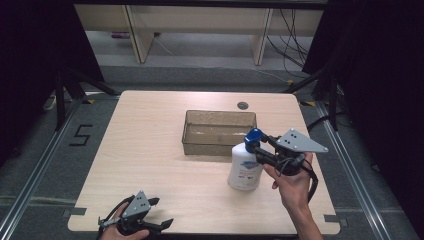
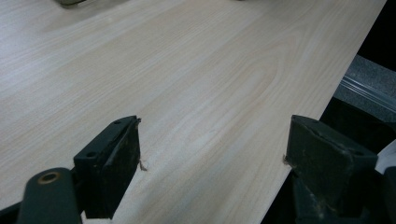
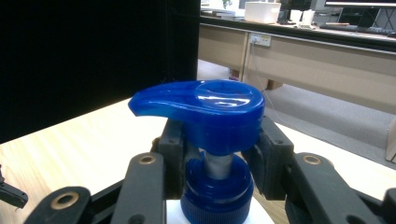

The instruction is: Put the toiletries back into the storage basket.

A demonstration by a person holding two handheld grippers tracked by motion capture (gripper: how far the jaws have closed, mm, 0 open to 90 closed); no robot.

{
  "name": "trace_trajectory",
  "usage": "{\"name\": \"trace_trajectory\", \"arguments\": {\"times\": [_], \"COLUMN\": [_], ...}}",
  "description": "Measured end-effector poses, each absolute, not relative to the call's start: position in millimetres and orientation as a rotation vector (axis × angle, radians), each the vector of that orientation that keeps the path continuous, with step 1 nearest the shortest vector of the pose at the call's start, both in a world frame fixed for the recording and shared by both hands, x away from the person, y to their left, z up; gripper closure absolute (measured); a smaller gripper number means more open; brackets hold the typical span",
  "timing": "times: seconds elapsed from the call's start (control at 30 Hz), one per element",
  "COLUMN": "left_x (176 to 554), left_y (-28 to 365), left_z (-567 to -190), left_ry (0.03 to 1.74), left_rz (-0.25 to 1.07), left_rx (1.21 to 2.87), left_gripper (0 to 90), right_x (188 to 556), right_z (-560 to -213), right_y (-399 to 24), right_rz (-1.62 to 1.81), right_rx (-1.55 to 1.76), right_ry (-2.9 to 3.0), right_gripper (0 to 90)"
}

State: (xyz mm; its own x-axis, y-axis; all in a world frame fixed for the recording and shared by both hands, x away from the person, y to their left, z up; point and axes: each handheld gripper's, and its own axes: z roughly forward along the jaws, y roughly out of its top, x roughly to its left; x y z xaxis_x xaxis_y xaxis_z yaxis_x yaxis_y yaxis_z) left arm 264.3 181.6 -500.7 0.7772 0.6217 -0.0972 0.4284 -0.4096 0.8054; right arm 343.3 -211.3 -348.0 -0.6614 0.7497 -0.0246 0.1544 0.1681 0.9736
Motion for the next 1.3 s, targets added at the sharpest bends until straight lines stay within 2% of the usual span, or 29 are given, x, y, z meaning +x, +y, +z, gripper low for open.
{"name": "trace_trajectory", "arguments": {"times": [1.3], "left_x": [264.6], "left_y": [182.8], "left_z": [-500.1], "left_ry": [0.782], "left_rz": [0.274], "left_rx": [2.074], "left_gripper": [17.5], "right_x": [351.5], "right_z": [-301.8], "right_y": [-209.6], "right_rz": [1.610], "right_rx": [0.825], "right_ry": [1.883], "right_gripper": [61.5]}}
